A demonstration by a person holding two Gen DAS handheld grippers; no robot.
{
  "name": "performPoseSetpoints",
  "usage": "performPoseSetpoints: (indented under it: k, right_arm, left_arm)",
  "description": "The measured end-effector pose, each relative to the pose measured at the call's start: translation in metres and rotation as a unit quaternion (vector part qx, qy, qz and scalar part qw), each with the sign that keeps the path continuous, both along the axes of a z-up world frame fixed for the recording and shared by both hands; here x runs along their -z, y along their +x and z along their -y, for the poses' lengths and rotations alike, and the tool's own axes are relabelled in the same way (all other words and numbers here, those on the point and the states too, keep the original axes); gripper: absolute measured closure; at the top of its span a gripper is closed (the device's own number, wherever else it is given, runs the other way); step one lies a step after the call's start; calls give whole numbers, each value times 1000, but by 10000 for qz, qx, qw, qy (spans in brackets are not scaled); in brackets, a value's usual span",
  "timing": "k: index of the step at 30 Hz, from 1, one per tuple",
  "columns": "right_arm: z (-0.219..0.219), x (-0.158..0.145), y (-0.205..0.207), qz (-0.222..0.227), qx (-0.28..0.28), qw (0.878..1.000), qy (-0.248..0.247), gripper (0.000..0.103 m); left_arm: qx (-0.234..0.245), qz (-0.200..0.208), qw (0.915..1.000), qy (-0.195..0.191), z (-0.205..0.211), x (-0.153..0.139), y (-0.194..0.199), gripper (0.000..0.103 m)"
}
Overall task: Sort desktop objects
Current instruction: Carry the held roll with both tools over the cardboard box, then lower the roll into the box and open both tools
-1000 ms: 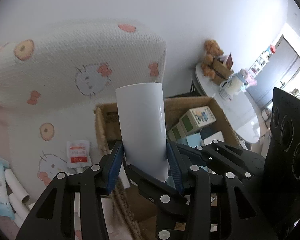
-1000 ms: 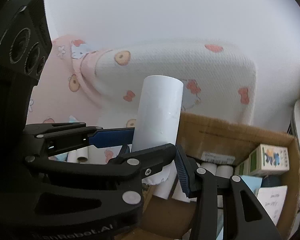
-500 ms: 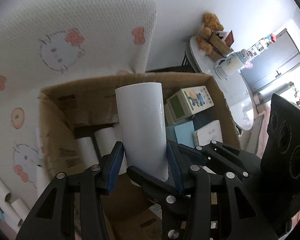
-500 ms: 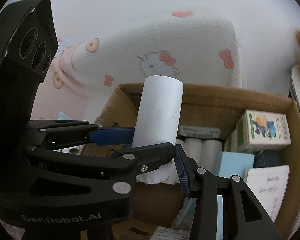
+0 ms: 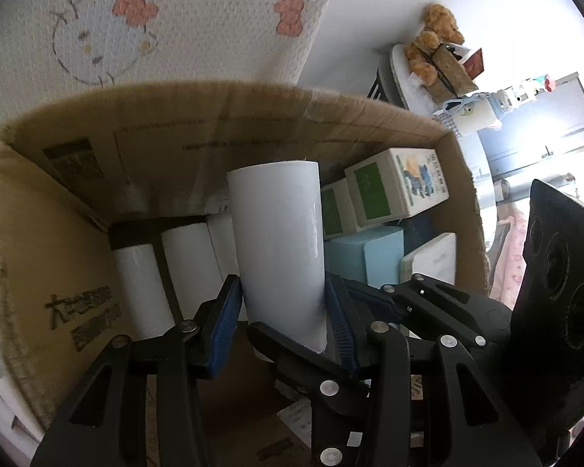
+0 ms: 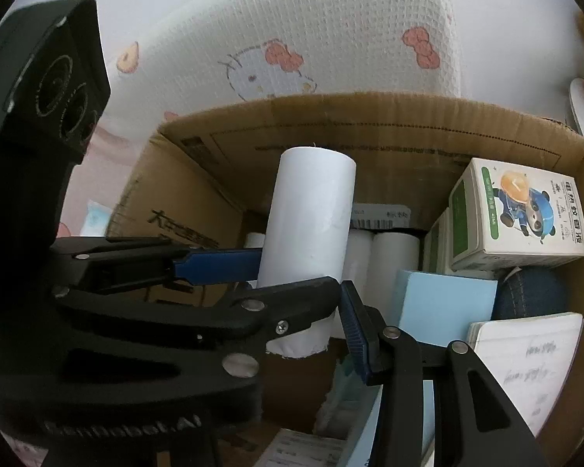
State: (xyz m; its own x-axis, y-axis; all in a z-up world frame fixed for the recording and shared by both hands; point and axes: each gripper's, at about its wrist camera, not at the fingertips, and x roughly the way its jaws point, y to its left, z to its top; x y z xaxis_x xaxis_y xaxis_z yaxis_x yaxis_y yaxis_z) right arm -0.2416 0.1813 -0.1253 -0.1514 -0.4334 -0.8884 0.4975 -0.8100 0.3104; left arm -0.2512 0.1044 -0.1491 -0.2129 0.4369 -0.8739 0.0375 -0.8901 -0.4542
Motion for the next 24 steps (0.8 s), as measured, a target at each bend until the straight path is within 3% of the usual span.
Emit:
performPoseSetpoints:
  k: [20, 24]
  right_arm:
    - [-1, -4, 2, 1, -43, 9996, 286, 61]
    - [2, -8, 7, -124, -23, 9989, 457, 61]
  left_arm:
    - [-263, 514, 9979, 280, 8, 14, -11, 56]
    - [-304, 667, 9973, 72, 6, 18, -13, 56]
